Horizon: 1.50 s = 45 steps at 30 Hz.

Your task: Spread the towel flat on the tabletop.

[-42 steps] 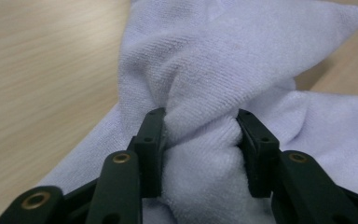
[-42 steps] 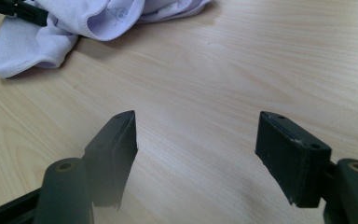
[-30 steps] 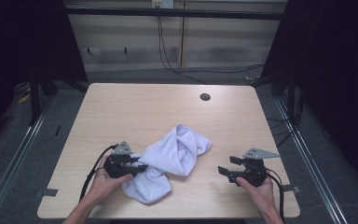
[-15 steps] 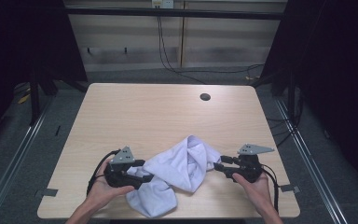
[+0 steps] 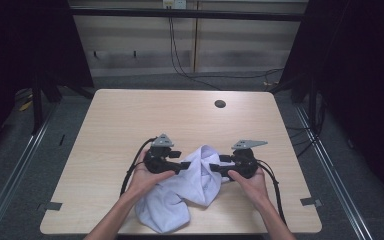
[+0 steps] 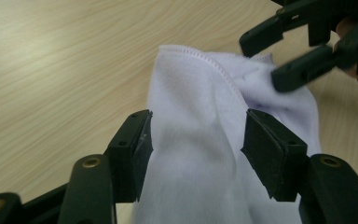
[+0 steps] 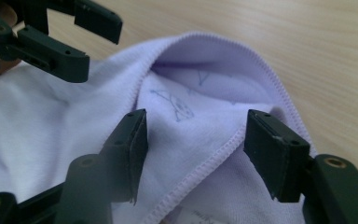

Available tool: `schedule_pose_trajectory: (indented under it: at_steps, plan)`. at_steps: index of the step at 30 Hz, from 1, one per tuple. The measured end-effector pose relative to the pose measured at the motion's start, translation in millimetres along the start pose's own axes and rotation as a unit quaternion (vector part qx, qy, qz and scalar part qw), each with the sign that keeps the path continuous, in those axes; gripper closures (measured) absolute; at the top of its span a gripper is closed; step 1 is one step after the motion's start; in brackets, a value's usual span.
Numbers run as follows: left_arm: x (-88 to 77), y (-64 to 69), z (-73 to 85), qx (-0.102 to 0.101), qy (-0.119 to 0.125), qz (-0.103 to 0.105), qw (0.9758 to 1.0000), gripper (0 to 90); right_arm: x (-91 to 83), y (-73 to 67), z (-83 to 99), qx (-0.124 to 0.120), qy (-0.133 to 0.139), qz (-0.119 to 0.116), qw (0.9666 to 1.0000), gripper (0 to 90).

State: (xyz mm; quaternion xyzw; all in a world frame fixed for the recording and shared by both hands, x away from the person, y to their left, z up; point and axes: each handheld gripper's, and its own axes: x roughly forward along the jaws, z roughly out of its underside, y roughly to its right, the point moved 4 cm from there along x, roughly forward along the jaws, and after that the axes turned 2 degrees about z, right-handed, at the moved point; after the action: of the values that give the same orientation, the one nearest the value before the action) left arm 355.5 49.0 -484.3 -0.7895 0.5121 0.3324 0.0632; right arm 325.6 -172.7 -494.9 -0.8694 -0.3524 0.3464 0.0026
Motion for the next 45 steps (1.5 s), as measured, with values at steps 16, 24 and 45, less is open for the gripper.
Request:
schedule_pose_trajectory:
  at_steps: [16,24,45]
  plan:
    - [-24.5,-21.5,-13.9,-0.058,0.072,0.002,0.9957,85.7,3.2,-0.9,-8.0,-0.021,-0.001,-0.002,0.9998,84.2]
    - [-96.3,-48.1,-34.6,-0.076,0.175,-0.037,0.981,86.1,-39.9,26.7,-69.7,0.006,0.08,0.036,0.9961,86.9]
    - [-227.1,-51.1,-169.2,0.029,0.302,-0.174,0.9368,86.4,-119.2,21.3,-287.0,-0.058,0.229,0.099,0.9667,87.4]
